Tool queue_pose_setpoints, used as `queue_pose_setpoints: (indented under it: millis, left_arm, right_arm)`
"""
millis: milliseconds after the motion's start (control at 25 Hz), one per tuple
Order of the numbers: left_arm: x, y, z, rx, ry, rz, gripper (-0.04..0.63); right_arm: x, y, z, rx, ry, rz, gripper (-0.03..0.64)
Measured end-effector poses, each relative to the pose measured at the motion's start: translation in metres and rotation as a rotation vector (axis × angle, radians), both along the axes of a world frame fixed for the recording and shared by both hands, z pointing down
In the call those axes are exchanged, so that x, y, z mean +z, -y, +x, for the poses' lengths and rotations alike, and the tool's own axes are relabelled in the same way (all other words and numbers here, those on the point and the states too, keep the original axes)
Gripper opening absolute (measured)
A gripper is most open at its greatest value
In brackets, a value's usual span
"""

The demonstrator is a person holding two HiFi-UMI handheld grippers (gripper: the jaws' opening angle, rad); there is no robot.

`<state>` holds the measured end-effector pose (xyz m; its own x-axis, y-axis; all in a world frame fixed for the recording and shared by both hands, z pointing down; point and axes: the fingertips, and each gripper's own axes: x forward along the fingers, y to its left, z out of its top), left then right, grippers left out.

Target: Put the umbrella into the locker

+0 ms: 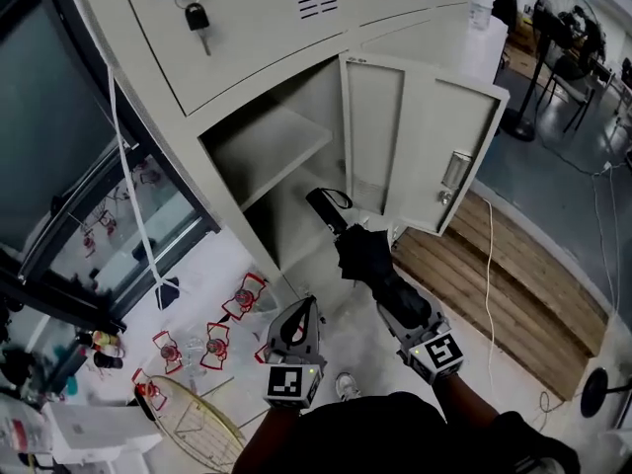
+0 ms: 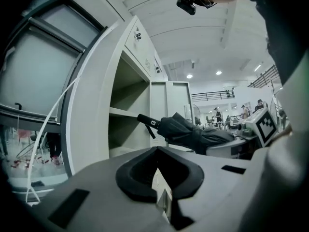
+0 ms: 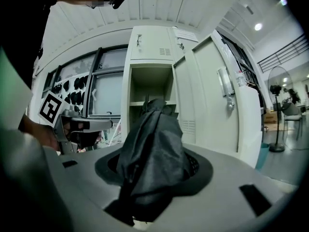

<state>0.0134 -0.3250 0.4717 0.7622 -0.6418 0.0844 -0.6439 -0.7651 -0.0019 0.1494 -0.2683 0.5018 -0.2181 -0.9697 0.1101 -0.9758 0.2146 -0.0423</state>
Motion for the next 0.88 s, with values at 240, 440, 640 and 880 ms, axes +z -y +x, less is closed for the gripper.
queue_pose_setpoints:
  millis: [240, 440, 640, 880]
  left_arm:
    - [0.0, 0.017, -0.02, -0.052, -0.015, -0.012, -0.003]
    - [0.007, 0.035, -0.035, -0.133, -0.002, -0.032, -0.003]
    - [0.015, 0.053, -0.05, -0.228, 0.001, -0.048, -0.003]
    - [0.017, 0.066, -0.051, -0.293, -0.012, -0.05, -0.003]
  right_arm:
    - [0.016, 0.037, -0.002, -0.007, -0.028, -0.052, 0.215]
    - [0.018, 0.074, -0.001, -0.046, -0.069, -0.083, 0.215]
    - [0.017, 0.109, -0.009, -0.1, -0.094, -0.112, 0.215]
    - [0.016, 0.149, -0.017, -0.15, -0.071, -0.136, 0.215]
